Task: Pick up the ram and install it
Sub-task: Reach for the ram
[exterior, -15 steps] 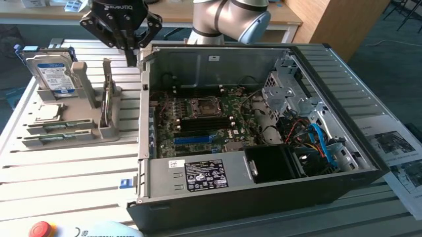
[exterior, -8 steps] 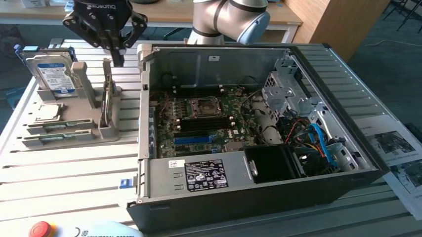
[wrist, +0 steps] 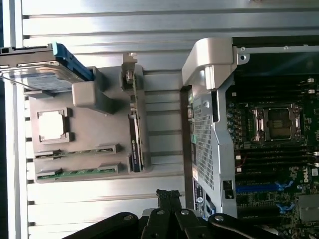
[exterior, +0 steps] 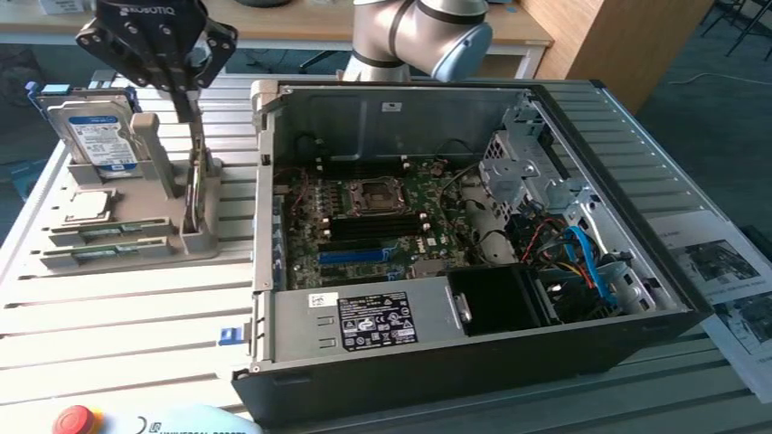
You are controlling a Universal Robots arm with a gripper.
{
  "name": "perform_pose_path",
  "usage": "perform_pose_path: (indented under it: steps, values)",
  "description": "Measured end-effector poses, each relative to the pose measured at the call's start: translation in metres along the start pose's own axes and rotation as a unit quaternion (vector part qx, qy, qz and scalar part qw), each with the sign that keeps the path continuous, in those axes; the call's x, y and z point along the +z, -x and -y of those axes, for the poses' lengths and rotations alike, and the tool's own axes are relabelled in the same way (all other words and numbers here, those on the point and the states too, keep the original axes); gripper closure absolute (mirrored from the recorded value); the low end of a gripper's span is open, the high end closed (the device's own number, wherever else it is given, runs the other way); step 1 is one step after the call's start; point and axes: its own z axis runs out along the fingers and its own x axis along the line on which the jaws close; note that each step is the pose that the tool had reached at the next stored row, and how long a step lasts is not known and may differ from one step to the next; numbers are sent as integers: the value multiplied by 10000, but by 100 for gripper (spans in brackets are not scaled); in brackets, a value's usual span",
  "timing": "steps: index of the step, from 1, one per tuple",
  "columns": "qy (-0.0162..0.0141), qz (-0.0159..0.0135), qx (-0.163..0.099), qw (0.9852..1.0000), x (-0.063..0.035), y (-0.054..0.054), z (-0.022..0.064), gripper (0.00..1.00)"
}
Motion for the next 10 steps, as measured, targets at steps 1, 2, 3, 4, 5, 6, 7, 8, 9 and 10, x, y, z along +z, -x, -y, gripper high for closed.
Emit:
perform_pose_path:
  steps: [1, 2, 3, 4, 5, 6, 7, 8, 9, 10]
  values:
    - [0, 0, 0, 10000, -1, -35, 2, 90]
    - [0, 0, 0, 10000, -2, -69, 5, 90]
    - [0, 0, 1, 10000, -3, -103, 7, 90]
    - [0, 0, 1, 10000, -4, -137, 10, 90]
    - [0, 0, 1, 10000, -4, -170, 12, 90]
    - [0, 0, 1, 10000, -5, -205, 15, 90]
    - [0, 0, 0, 10000, -6, -238, 17, 90]
    - [0, 0, 0, 10000, -7, -270, 20, 90]
    - [0, 0, 0, 10000, -8, -301, 22, 90]
    - [0, 0, 0, 10000, -8, -332, 24, 90]
